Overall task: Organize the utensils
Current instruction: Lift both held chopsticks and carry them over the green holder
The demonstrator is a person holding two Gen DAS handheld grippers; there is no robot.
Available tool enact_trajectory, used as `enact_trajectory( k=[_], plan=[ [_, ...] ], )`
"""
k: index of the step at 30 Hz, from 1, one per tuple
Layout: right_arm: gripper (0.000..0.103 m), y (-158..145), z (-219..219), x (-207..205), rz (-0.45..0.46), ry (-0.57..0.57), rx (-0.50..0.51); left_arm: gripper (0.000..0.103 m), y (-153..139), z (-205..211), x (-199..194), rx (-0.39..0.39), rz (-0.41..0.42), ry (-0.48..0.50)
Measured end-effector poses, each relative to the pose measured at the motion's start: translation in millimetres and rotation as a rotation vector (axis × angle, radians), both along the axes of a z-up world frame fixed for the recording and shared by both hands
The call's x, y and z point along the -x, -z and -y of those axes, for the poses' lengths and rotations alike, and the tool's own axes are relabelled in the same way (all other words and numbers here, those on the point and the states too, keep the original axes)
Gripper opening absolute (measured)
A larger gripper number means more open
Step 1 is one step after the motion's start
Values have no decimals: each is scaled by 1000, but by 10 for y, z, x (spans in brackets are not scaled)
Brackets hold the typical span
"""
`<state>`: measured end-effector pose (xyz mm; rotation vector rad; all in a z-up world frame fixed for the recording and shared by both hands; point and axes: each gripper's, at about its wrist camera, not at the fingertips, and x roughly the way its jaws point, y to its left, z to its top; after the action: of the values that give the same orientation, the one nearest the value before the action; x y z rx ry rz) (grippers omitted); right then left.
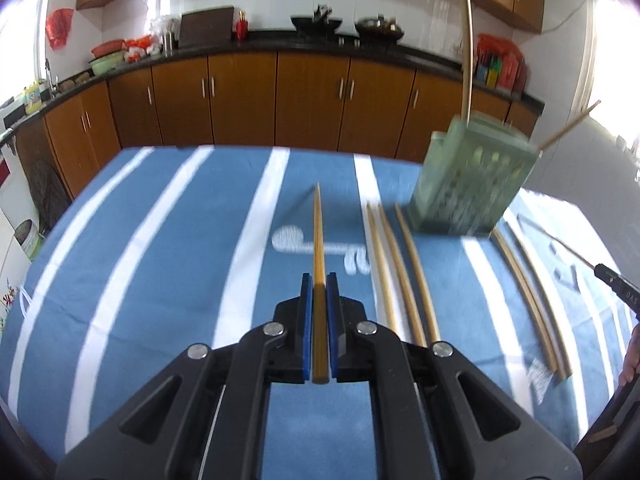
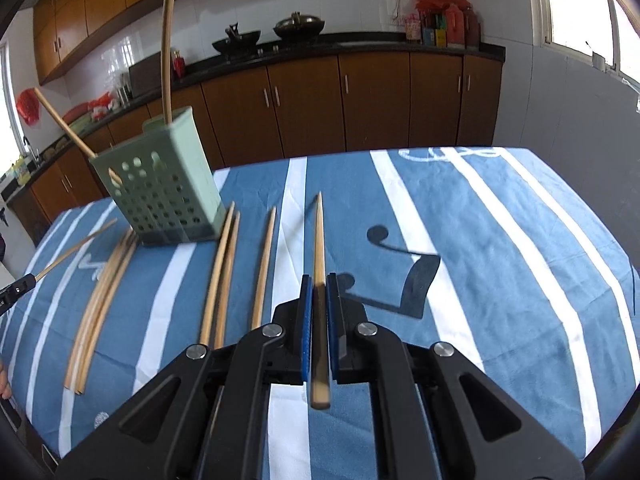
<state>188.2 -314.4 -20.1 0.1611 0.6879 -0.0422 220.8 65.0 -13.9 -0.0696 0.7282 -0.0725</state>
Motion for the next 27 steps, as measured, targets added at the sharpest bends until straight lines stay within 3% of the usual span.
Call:
enact_trajectory(
  k=[8,27],
  plan=[
    [7,-292,40,83,96,11,-18,8,-398,-30,98,31,129,-24],
    [7,-821,69,166,222,-18,-61,8,-970,-3,193,41,239,8]
  ],
)
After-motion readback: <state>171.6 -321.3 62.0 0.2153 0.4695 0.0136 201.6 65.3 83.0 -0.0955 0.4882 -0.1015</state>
